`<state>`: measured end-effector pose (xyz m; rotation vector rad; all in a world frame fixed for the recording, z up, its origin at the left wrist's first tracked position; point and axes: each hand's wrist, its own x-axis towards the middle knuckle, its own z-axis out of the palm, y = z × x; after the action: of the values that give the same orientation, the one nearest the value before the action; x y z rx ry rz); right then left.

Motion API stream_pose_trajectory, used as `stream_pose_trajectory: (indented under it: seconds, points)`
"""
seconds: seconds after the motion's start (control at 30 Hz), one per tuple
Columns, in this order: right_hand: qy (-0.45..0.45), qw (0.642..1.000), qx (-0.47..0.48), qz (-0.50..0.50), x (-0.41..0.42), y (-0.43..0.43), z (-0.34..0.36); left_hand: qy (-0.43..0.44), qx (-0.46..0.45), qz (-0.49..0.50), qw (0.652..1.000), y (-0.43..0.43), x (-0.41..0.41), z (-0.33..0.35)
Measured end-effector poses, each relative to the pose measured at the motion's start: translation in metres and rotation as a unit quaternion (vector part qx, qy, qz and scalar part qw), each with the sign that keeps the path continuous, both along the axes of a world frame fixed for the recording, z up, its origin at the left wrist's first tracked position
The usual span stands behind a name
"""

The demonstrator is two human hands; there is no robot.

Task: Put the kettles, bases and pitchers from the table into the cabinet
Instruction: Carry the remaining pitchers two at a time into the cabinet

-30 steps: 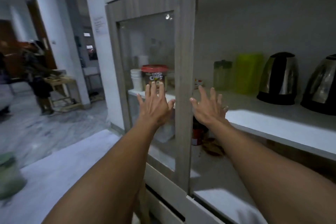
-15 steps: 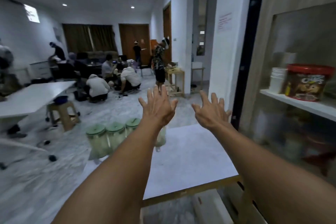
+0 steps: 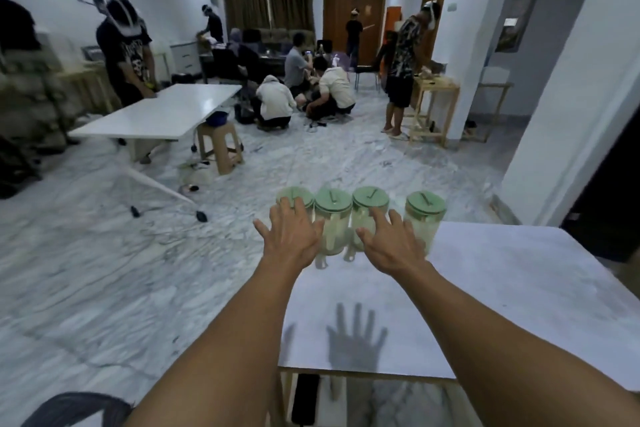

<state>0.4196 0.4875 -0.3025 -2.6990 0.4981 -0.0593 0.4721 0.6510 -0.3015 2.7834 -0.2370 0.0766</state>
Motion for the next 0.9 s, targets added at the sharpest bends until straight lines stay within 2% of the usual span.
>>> stream_pose_trajectory:
  seconds: [0.13, 0.23, 0.4, 0.47, 0.57, 0.67, 0.8, 0.9]
  points:
    - [0.009, 0.998, 0.062, 0.02, 0.053, 0.015, -0.034, 0.038, -0.01, 0.029, 0.999, 0.01, 0.034, -0.035]
    - [0.011, 0.99, 0.142, -0.006, 0.096, 0.021, -0.058, 0.091, -0.068, 0.085, 0.99, 0.008, 0.069, -0.054]
    - [0.026, 0.954, 0.271, -0.121, 0.158, 0.016, -0.092, 0.17, -0.26, 0.175, 0.934, -0.011, 0.125, -0.082]
    - [0.038, 0.944, 0.299, -0.135, 0.176, 0.01, -0.108, 0.201, -0.312, 0.197, 0.908, -0.02, 0.143, -0.096]
    - [0.032, 0.938, 0.327, -0.11, 0.185, 0.007, -0.125, 0.197, -0.366, 0.207, 0.886, -0.026, 0.155, -0.118]
    - [0.022, 0.937, 0.336, -0.093, 0.189, 0.005, -0.131, 0.173, -0.38, 0.215, 0.883, -0.031, 0.161, -0.132]
    - [0.017, 0.935, 0.343, -0.092, 0.191, 0.001, -0.129, 0.131, -0.418, 0.204, 0.876, -0.036, 0.159, -0.133]
    - [0.007, 0.933, 0.351, -0.081, 0.186, 0.003, -0.121, 0.128, -0.467, 0.198, 0.852, -0.035, 0.151, -0.127]
